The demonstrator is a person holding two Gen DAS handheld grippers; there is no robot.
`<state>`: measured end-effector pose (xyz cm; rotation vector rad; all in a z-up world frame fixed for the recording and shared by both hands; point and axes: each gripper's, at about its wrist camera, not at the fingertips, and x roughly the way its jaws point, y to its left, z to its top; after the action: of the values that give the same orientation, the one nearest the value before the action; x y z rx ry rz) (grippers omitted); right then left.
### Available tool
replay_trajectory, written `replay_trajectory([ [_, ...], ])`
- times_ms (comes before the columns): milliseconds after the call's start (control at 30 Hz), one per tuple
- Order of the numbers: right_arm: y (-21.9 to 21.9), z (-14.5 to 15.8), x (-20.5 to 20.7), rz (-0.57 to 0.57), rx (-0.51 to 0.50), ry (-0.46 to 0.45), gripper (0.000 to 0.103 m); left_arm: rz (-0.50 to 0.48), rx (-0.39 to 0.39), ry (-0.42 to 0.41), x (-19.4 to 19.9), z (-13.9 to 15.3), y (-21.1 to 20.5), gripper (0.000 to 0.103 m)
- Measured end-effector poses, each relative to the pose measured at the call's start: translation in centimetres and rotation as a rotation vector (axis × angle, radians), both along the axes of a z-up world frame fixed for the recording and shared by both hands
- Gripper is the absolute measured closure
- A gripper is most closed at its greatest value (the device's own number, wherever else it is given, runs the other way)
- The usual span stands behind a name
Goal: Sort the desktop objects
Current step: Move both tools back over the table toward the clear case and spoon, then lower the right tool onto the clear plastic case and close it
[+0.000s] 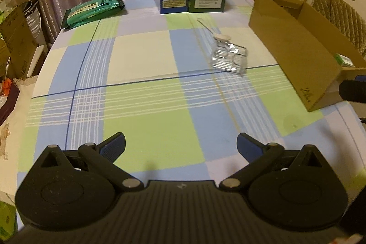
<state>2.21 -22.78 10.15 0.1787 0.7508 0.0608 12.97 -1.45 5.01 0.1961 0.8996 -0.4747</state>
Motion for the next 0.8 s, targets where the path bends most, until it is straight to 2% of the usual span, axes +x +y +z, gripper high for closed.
replay_trajectory([
  [333,2.6,-3.8,5.8,0.021,0.012,-0.004,0.002,0.032,-0.014,-0.016,5.9,-2.1,0.9,0.001],
  [500,2.0,-6.2,9.5,-0.019,0.010,0.000,0.002,0.019,-0.047,-0.032,9.0,-3.0,0.4,0.001],
  [800,0.9,-10.6,15.0,-0.074,-0.034,0.020,0.002,0.005,-0.026,-0.055,12.1,-4.2,-1.3,0.001],
])
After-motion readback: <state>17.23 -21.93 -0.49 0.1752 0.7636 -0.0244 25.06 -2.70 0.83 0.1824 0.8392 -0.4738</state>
